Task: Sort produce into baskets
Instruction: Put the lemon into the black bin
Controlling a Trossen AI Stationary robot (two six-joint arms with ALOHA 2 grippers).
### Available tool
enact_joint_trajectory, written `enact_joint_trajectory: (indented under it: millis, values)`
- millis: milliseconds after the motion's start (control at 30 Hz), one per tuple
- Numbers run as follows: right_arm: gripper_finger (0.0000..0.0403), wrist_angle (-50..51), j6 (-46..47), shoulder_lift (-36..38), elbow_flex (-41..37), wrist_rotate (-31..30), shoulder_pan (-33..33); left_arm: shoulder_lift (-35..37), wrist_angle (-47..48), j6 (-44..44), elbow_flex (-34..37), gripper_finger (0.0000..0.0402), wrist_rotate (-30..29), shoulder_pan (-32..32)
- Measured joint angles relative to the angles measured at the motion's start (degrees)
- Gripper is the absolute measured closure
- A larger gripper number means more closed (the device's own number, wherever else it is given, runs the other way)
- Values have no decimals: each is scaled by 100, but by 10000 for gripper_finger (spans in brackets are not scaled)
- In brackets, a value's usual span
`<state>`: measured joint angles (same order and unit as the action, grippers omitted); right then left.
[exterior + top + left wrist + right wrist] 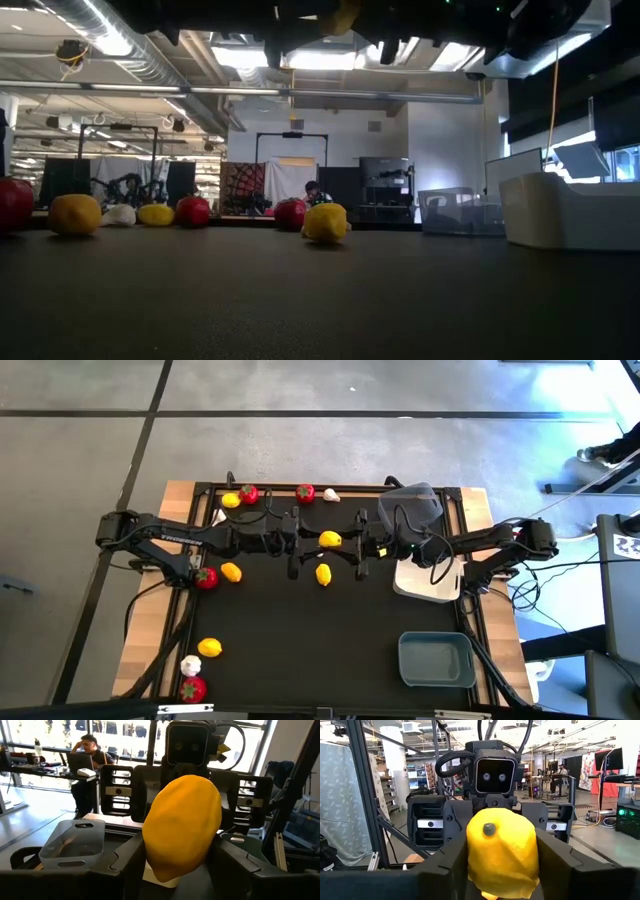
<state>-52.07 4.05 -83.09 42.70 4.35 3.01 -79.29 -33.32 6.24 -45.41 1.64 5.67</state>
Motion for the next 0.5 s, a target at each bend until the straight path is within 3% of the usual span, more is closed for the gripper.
enact_joint_trajectory:
  millis: [267,500]
  values:
    - [228,22,35,-7,2,73,-7,-7,100,-29,-2,151,104,0]
    - [226,269,-54,58,6,-36,-4,50,857,118,-2,142,98,142]
